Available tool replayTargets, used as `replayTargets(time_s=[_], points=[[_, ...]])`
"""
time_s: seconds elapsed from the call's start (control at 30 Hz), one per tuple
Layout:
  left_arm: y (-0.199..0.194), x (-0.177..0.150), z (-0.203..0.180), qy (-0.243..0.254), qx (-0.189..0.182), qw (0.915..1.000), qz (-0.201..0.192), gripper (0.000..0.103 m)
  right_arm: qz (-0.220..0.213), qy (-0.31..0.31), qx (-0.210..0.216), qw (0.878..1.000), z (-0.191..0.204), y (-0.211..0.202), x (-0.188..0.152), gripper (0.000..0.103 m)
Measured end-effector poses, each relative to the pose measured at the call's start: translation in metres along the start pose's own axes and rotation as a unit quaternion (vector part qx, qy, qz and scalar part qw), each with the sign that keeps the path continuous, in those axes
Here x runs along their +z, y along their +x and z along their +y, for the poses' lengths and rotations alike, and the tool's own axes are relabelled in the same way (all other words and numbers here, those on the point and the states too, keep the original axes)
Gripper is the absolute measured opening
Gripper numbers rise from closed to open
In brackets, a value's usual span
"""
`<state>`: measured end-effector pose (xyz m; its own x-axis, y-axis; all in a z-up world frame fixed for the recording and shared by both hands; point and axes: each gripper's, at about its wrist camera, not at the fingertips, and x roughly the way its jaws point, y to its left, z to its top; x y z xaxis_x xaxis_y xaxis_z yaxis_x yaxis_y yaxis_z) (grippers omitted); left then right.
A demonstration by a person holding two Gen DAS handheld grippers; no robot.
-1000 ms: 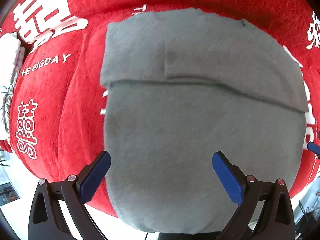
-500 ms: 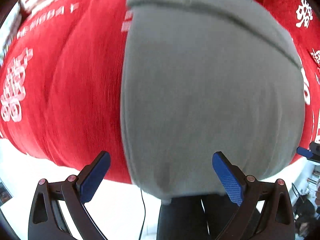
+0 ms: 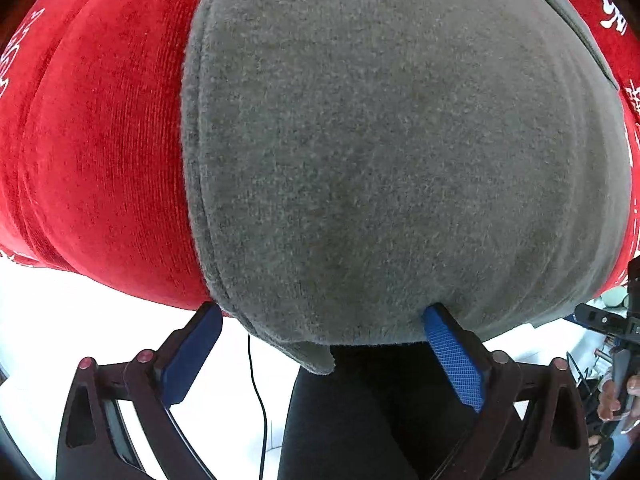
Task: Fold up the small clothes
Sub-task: 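Grasp the sweatshirt hem with both tools and lift it, then carry the hem with both tools over the body toward the collar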
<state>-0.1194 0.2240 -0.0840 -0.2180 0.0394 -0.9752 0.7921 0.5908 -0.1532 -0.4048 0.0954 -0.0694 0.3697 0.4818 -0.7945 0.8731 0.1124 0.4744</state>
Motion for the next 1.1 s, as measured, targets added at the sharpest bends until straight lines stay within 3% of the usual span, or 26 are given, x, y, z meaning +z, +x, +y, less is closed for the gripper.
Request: replayTargets(time_s=[0.03, 0.1, 0.13, 0.17, 0.33, 0.43, 0.6, 0.77, 0.87, 0.97, 1.03, 1.07, 1.1], points=[[-0.002, -0.001, 0.001, 0.002, -0.009, 1.0000, 0.003, 0.079, -0.002, 0.001, 0.004, 1.000, 0.000, 0.000, -0.001, 0.083], [-0.009, -0.002, -0.007, 0.014, -0.007, 0.9999, 0.003, 0.054, -0.003, 0.017, 0.015, 1.000, -0.003, -0.003, -0.005, 0.033], [-0.012, -0.003, -0.009, 0.025, -0.011, 0.9996, 0.004, 0.030, -0.004, 0.026, 0.028, 0.999, -0.004, -0.005, -0.006, 0.021], [-0.017, -0.004, -0.012, 0.038, -0.019, 0.9991, 0.005, 0.019, -0.006, 0.037, 0.054, 0.998, -0.005, -0.008, -0.008, 0.011], [-0.056, -0.002, -0.016, 0.053, -0.068, 0.9962, -0.007, 0.017, -0.017, 0.011, 0.128, 0.992, 0.022, -0.041, -0.014, 0.011], [-0.093, 0.010, -0.014, 0.055, -0.094, 0.9933, -0.039, 0.016, -0.048, -0.004, 0.180, 0.983, 0.045, -0.075, -0.007, 0.011], [-0.131, 0.066, -0.013, 0.072, -0.096, 0.9862, -0.114, 0.016, -0.117, -0.011, 0.237, 0.964, 0.075, -0.124, 0.050, 0.006], [-0.145, 0.144, -0.025, 0.065, -0.060, 0.9815, -0.169, 0.016, -0.138, -0.003, 0.213, 0.967, 0.084, -0.134, 0.122, 0.006], [-0.151, 0.163, -0.031, 0.060, -0.023, 0.9796, -0.190, 0.016, -0.138, -0.004, 0.157, 0.978, 0.100, -0.131, 0.147, 0.008], [-0.156, 0.157, -0.026, 0.066, -0.013, 0.9793, -0.191, 0.017, -0.128, -0.060, 0.075, 0.987, 0.126, -0.134, 0.149, 0.012], [-0.151, 0.156, -0.023, 0.068, -0.015, 0.9825, -0.173, 0.017, -0.109, -0.132, 0.002, 0.985, 0.148, -0.130, 0.135, 0.041], [-0.146, 0.154, -0.022, 0.070, -0.018, 0.9848, -0.158, 0.017, -0.102, -0.155, -0.015, 0.982, 0.156, -0.126, 0.129, 0.073], [-0.143, 0.152, -0.018, 0.074, -0.021, 0.9862, -0.147, 0.017, -0.090, -0.191, -0.037, 0.977, 0.167, -0.118, 0.119, 0.081]])
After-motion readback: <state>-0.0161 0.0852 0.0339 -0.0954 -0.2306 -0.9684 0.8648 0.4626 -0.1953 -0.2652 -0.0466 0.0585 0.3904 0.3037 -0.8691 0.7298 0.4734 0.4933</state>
